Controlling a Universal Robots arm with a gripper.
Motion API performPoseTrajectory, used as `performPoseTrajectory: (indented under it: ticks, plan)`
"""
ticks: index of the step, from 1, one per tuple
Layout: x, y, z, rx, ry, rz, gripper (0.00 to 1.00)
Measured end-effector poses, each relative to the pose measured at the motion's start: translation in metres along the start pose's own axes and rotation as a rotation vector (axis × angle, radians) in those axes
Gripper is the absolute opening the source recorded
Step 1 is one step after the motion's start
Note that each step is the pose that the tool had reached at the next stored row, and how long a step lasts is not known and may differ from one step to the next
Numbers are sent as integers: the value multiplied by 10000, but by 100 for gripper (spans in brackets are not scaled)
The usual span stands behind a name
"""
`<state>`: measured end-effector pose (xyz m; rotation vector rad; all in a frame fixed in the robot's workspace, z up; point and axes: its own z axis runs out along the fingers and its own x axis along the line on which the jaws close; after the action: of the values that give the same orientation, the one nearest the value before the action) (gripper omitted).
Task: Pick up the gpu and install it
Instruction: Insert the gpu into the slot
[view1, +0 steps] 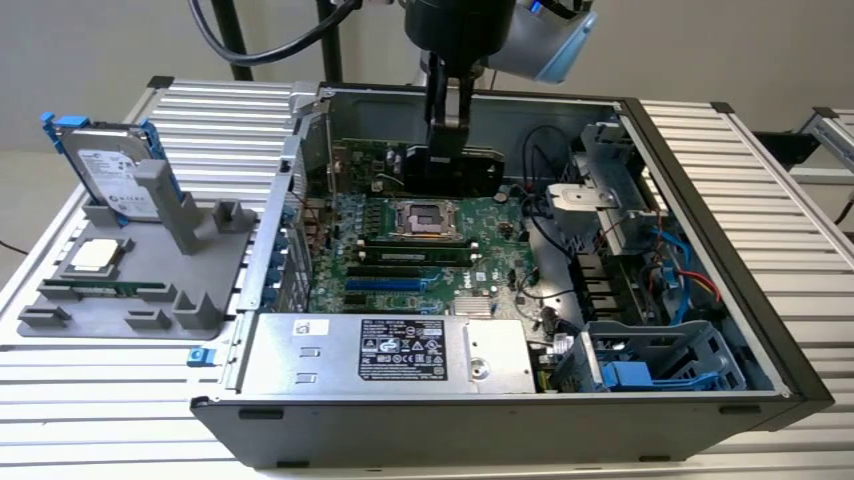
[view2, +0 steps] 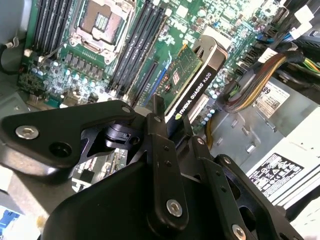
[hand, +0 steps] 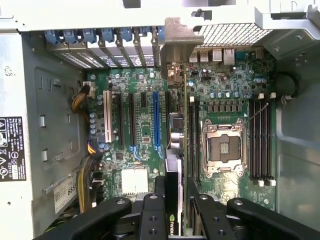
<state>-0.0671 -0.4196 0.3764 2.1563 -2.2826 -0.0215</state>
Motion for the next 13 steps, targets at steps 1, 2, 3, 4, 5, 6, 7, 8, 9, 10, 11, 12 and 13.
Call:
performPoseTrajectory:
  ticks: [1, 2, 3, 4, 5, 6, 7, 8, 9, 10, 11, 12, 13]
  plan:
    - [0, 0, 0, -6, 1, 0, 0]
    - [0, 0, 0, -11, 2, -1, 0]
    - [0, 0, 0, -17, 2, -1, 0]
    - [0, 0, 0, -22, 2, 0, 0]
    - [0, 0, 1, -23, 0, -1, 0]
    - [0, -1, 4, -23, -1, -1, 0]
    - [0, -1, 8, -23, -1, -1, 0]
    - [0, -1, 12, -24, 1, -1, 0]
    - [0, -1, 19, -23, 0, -1, 0]
    - [0, -1, 27, -23, 0, -1, 0]
    - [0, -1, 35, -24, 1, -1, 0]
    - [0, -1, 45, -23, 0, -1, 0]
    - [1, -1, 55, -24, 1, -1, 0]
